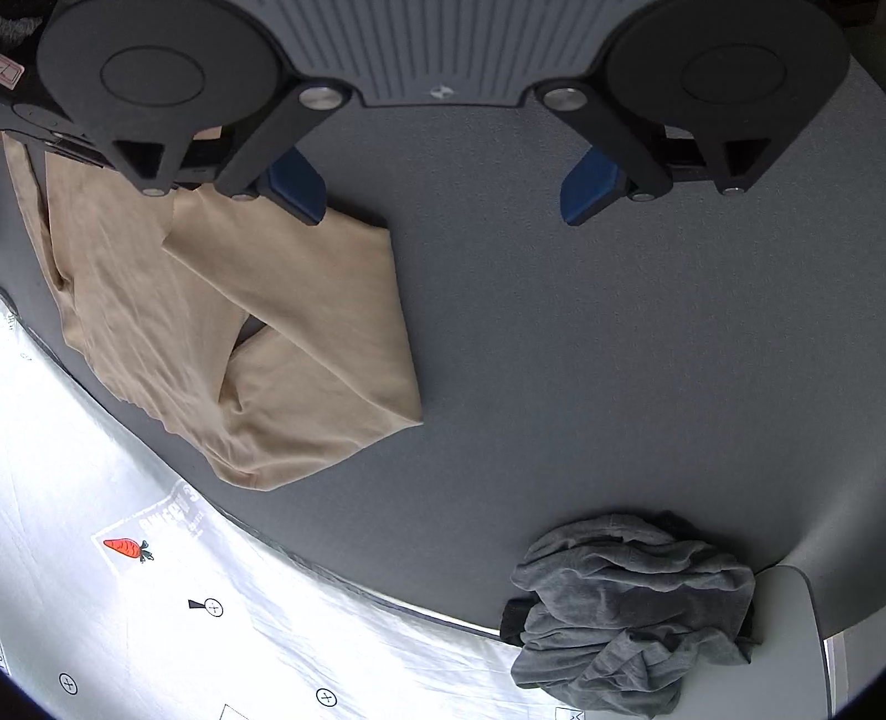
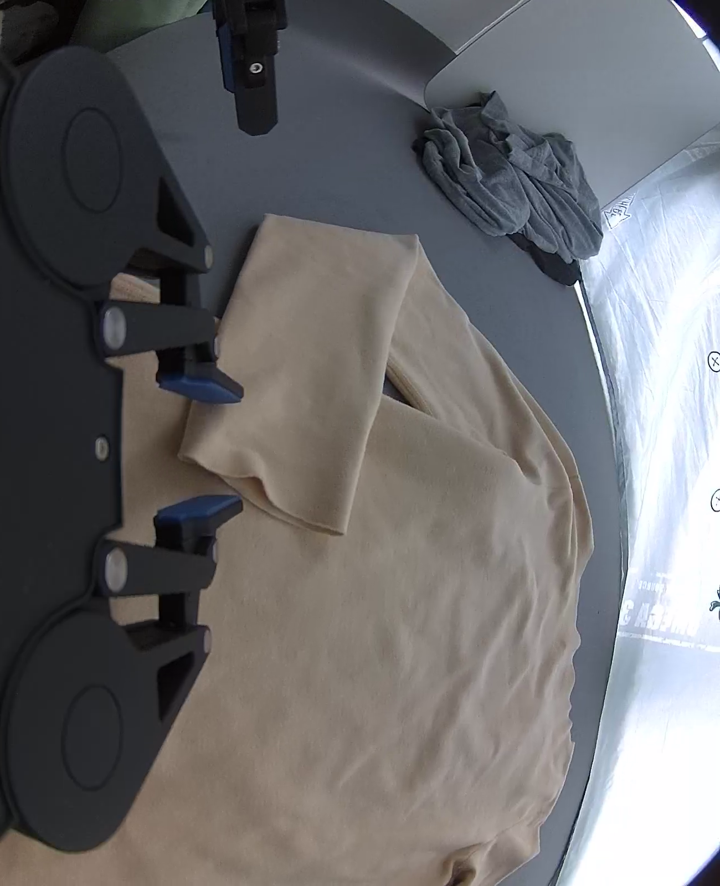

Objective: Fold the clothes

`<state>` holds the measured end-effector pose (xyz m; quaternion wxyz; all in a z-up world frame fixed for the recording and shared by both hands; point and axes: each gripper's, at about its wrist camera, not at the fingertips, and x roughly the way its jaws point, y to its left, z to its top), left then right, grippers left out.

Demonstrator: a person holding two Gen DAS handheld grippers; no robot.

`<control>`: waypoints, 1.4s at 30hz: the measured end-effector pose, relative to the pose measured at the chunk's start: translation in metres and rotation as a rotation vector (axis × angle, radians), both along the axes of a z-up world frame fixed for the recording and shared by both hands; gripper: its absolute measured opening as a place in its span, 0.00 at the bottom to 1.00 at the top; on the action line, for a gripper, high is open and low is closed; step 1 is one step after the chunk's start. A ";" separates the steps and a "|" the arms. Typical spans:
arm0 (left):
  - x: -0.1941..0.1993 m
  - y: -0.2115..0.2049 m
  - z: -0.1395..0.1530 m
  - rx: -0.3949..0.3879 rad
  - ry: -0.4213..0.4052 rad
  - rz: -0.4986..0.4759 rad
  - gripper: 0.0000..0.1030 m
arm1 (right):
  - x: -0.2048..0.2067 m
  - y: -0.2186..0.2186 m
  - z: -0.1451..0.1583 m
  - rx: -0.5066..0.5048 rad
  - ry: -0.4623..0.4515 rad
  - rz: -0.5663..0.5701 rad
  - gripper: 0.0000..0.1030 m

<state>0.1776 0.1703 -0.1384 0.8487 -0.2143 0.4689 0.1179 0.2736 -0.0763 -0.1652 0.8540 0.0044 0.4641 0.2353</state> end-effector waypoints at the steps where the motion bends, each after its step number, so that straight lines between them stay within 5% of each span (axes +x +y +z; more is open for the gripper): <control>1: 0.003 0.001 -0.002 -0.007 0.001 0.001 0.89 | -0.001 0.002 0.002 -0.014 -0.020 0.004 0.08; 8: 0.025 -0.020 0.003 -0.018 -0.039 -0.037 0.90 | -0.004 -0.026 0.055 -0.072 -0.241 -0.063 0.04; 13: 0.038 -0.052 0.003 -0.024 -0.053 -0.077 0.91 | 0.016 -0.113 0.116 -0.096 -0.401 -0.292 0.04; 17: 0.046 -0.088 -0.005 -0.029 -0.038 -0.142 0.90 | 0.034 -0.189 0.135 -0.136 -0.440 -0.445 0.04; 21: 0.048 -0.129 -0.013 0.034 0.031 -0.244 0.88 | 0.040 -0.237 0.128 -0.143 -0.400 -0.481 0.04; 27: 0.031 -0.154 -0.012 0.028 0.082 -0.335 0.86 | 0.042 -0.255 0.107 -0.124 -0.360 -0.457 0.04; 33: 0.005 -0.158 -0.021 0.098 0.139 -0.278 0.69 | 0.044 -0.265 0.078 -0.105 -0.263 -0.402 0.06; 36: -0.005 -0.159 -0.024 0.107 0.157 -0.233 0.64 | 0.042 -0.276 0.056 -0.079 -0.167 -0.405 0.16; 39: -0.013 -0.162 -0.028 0.111 0.181 -0.215 0.64 | 0.034 -0.285 0.030 -0.050 -0.071 -0.421 0.41; 42: -0.017 -0.161 -0.037 0.074 0.212 -0.166 0.64 | 0.028 -0.290 0.006 -0.028 0.005 -0.412 0.47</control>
